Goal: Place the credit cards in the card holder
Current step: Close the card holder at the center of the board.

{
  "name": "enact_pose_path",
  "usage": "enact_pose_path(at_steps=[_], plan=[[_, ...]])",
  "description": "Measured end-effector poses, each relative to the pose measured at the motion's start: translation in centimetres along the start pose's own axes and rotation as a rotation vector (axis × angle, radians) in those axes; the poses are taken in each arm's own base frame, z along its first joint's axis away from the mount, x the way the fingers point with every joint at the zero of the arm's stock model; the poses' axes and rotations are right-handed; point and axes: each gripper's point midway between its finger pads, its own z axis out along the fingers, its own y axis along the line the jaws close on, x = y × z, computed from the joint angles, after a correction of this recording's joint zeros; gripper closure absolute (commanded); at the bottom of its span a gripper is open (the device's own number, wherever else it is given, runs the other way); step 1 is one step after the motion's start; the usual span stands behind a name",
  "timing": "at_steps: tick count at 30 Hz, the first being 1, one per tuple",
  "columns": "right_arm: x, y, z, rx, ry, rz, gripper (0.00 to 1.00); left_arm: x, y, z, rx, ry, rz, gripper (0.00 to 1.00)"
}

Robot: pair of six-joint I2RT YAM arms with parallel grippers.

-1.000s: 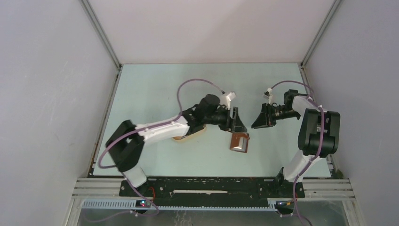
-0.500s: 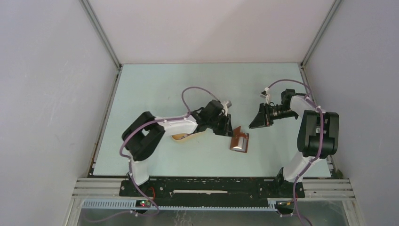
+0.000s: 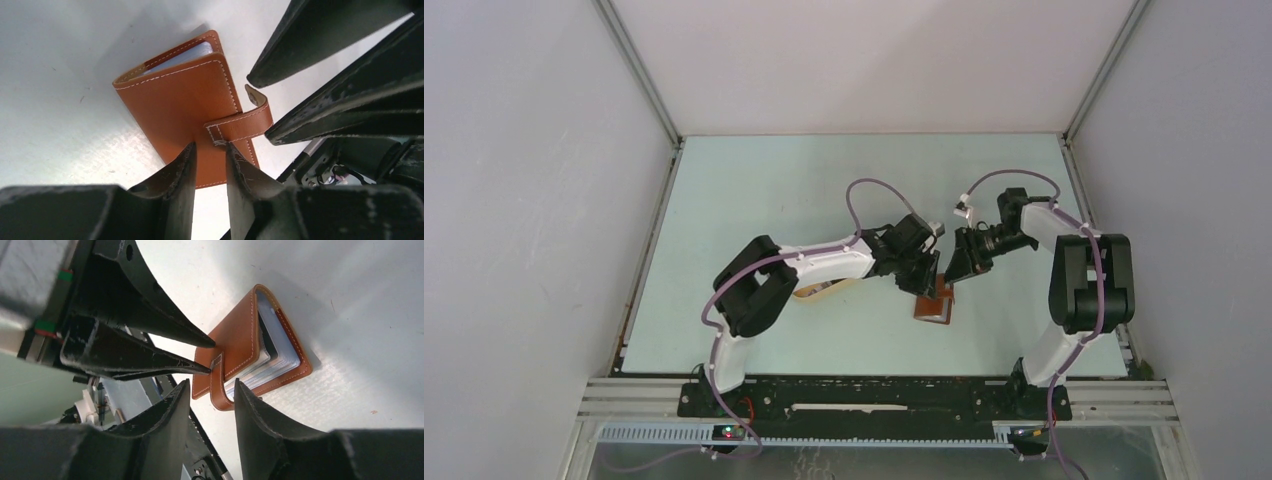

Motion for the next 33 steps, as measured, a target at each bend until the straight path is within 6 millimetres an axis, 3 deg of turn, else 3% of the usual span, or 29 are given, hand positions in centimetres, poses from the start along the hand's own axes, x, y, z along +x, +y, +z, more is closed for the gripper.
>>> enact_pose_path(at_steps=[12,17,26,33], plan=[[0.4,-2.1,1.3,0.155,0.077,-0.012,0.55,0.8,0.6,1.1,-0.05,0.068,0.008,0.69],[0.3,-3.0,1.2,0.187,0.078,0.002,0.65,0.9,0.5,1.2,-0.045,0.074,0.007,0.69],[1.2,-4.6,2.0,0.258,0.14,0.014,0.65,0.9,0.3,1.3,-0.031,0.08,0.006,0.68],[1.8,-5.3,2.1,0.308,0.177,0.014,0.67,0.9,0.0,1.4,-0.019,0.081,0.002,0.55]])
